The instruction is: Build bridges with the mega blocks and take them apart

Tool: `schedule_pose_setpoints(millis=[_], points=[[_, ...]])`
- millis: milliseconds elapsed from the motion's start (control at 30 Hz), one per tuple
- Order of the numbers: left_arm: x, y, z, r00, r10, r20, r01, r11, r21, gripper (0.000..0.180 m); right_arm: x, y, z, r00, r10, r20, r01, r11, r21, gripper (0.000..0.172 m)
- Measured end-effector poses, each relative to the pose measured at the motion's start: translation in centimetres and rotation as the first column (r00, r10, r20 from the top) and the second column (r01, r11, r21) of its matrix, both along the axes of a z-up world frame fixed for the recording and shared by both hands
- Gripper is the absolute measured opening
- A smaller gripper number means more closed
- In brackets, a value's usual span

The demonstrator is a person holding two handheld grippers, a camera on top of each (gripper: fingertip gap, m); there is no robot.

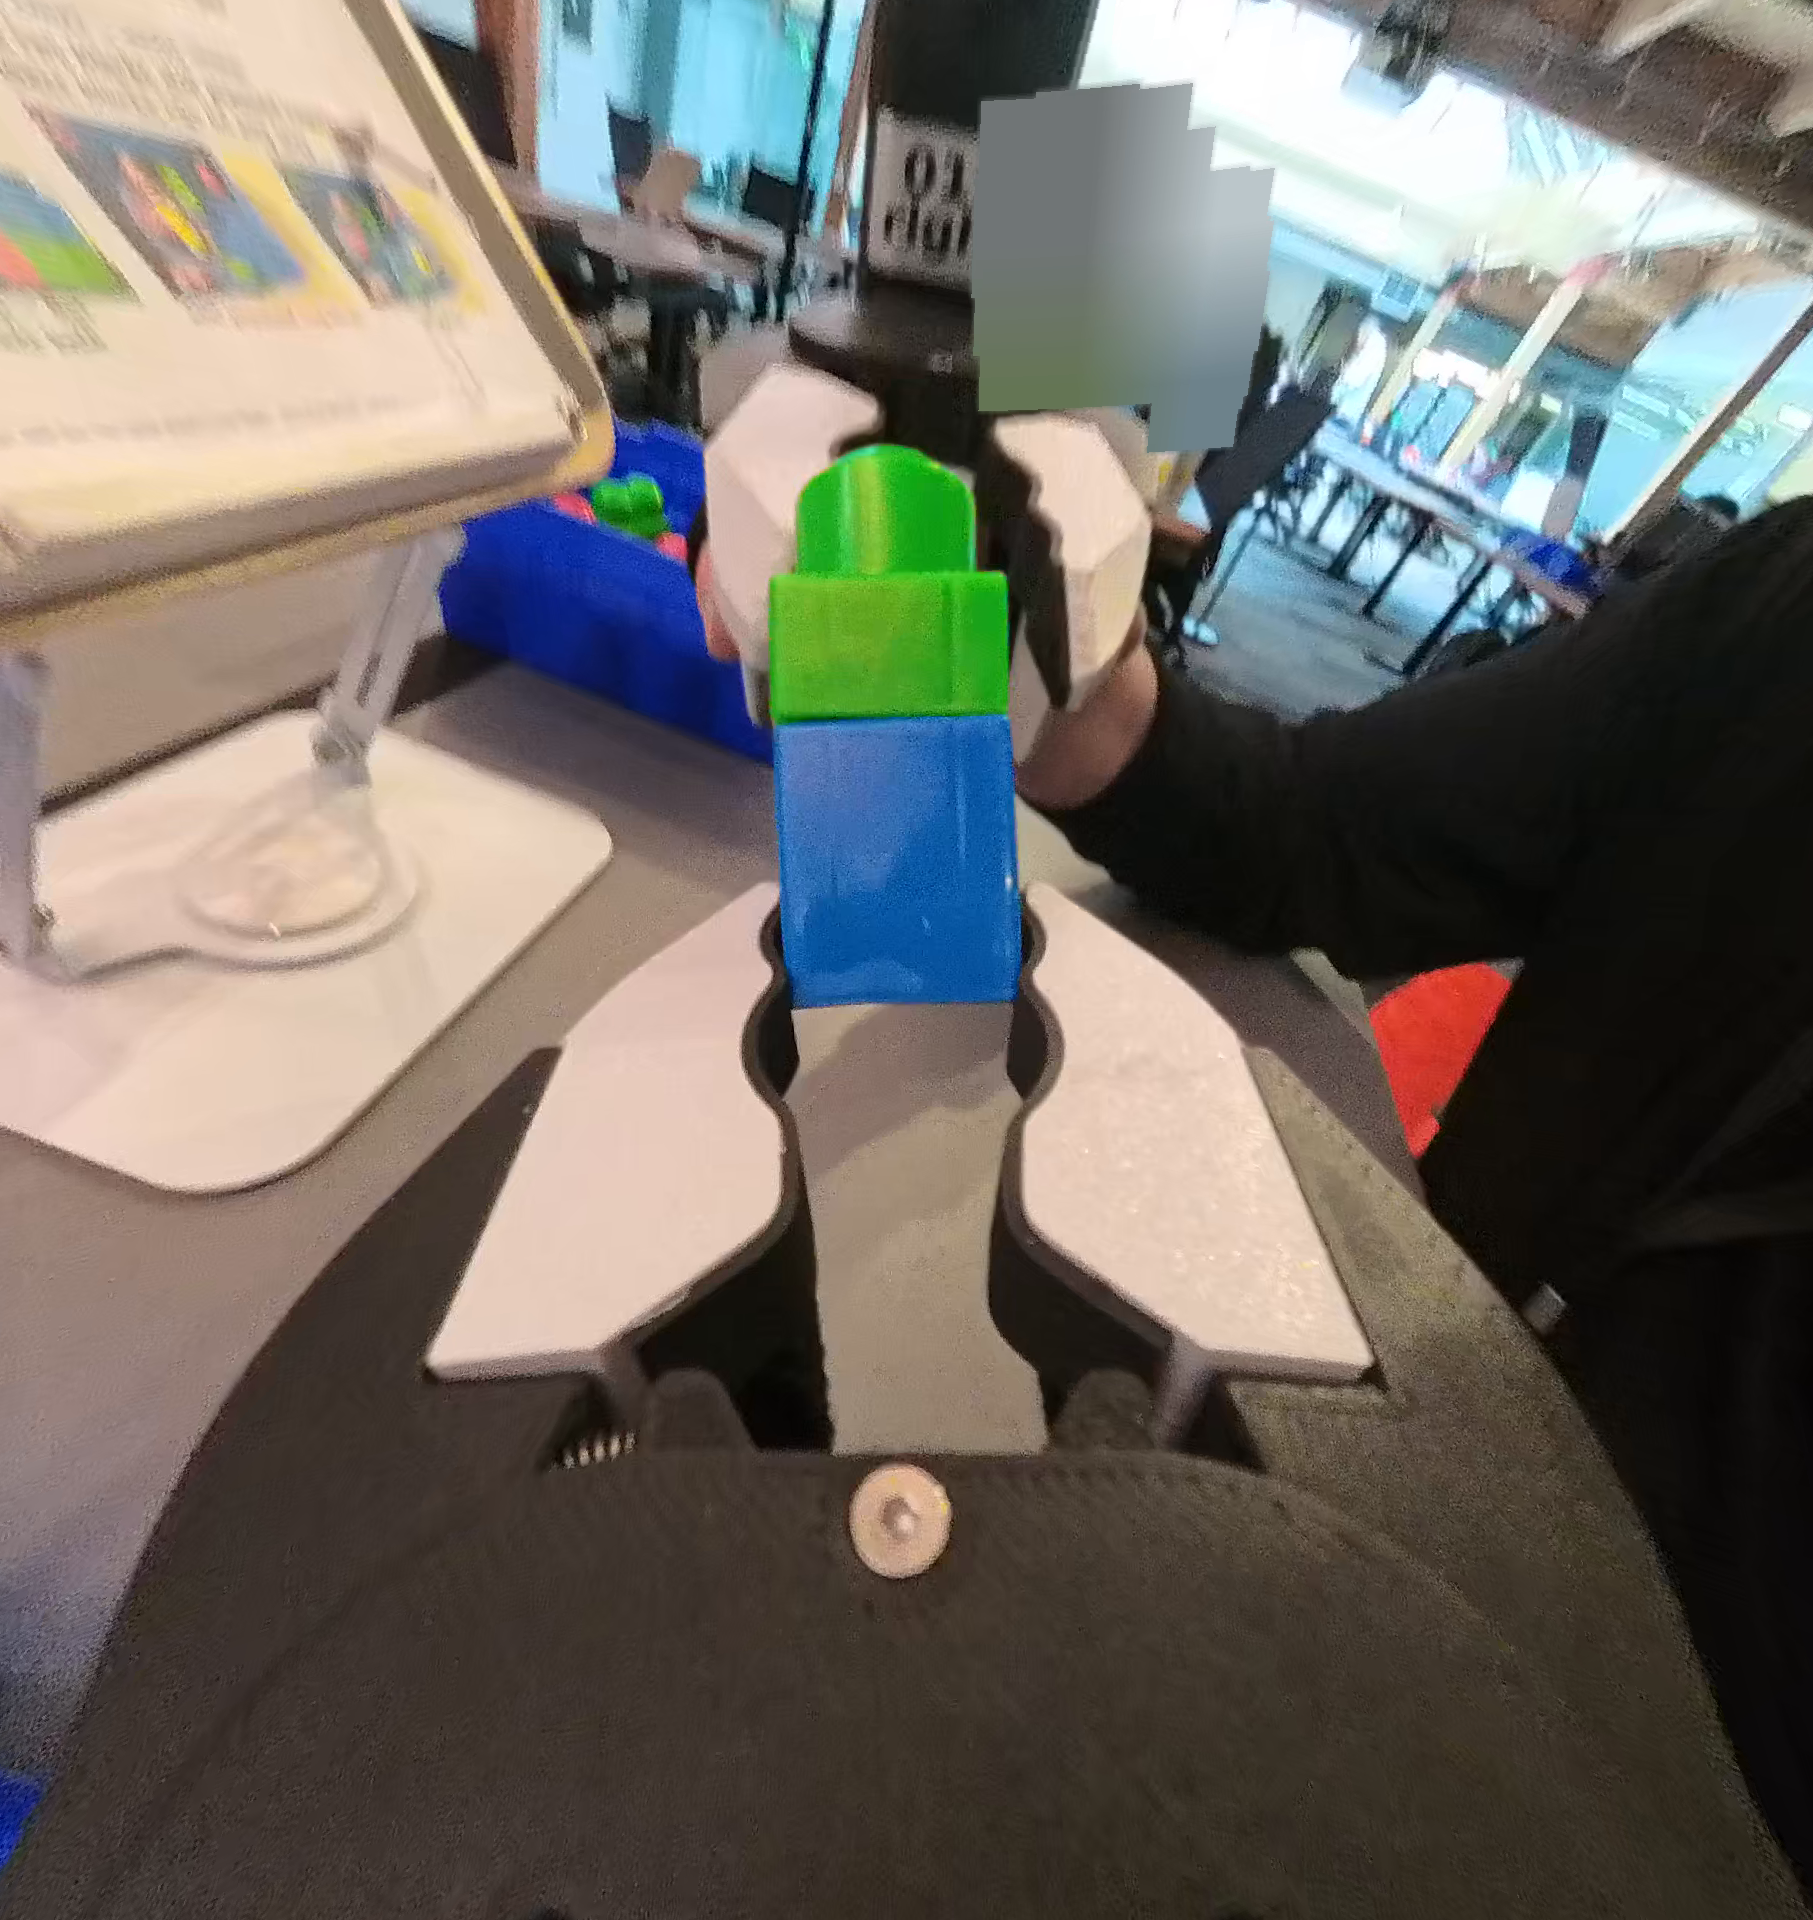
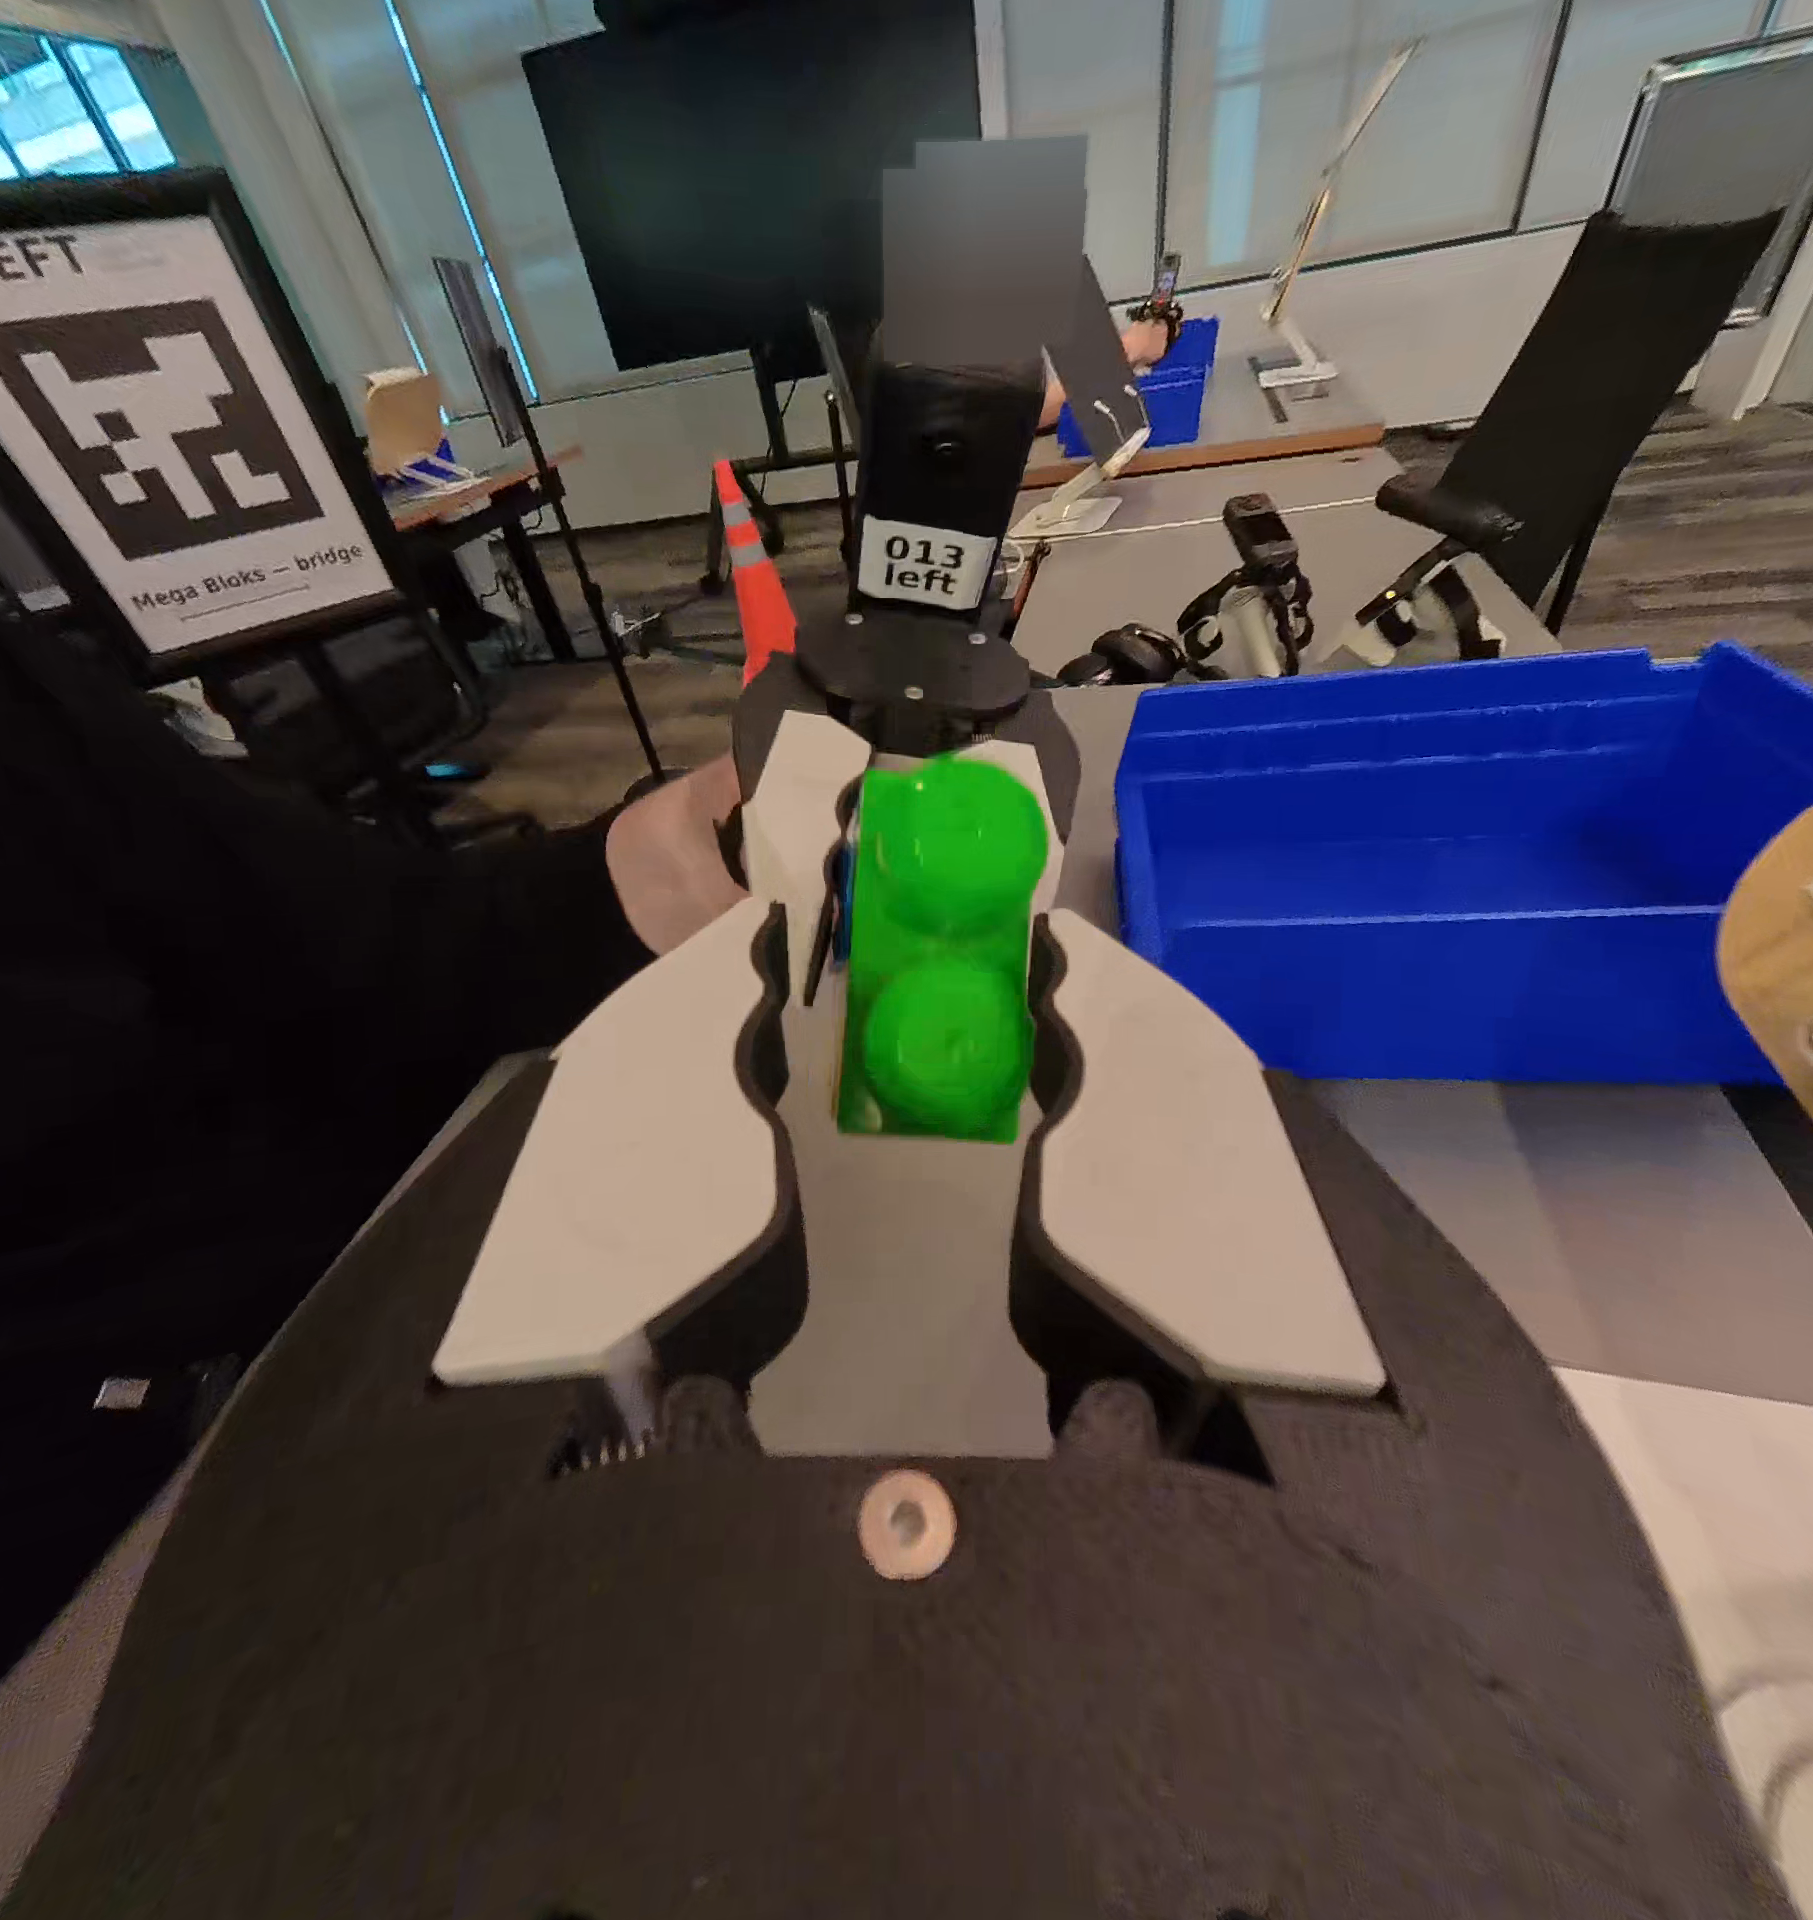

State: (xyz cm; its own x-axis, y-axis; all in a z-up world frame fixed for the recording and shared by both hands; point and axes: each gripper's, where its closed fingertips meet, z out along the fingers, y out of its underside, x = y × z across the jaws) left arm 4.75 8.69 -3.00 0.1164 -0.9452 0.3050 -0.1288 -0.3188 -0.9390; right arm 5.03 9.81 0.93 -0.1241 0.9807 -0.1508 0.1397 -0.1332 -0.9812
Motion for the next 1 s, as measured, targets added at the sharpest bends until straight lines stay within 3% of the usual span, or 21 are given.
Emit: schedule_pose_setpoints(millis=[167,467,1000], points=[[-0.1,-0.5,-0.7,0.999,-0.037,-0.039,0.034,0.997,-0.066,0.037,-0.2,-0.4,-2.4,0.991,0.057,0.125,-0.052,0.998,-0.045,0.035],[-0.8,0.1,-1.0,0.999,-0.021,-0.031,0.018,0.996,-0.089,0.038,-1.0,0.0,-3.5,0.991,0.065,0.114,-0.052,0.992,-0.118,0.034],[-1.6,1.7,3.1,0.950,0.056,0.307,-0.038,0.997,-0.062,0.044,-0.9,1.8,-0.4,0.979,-0.071,-0.191,0.030,0.978,-0.208,0.034]])
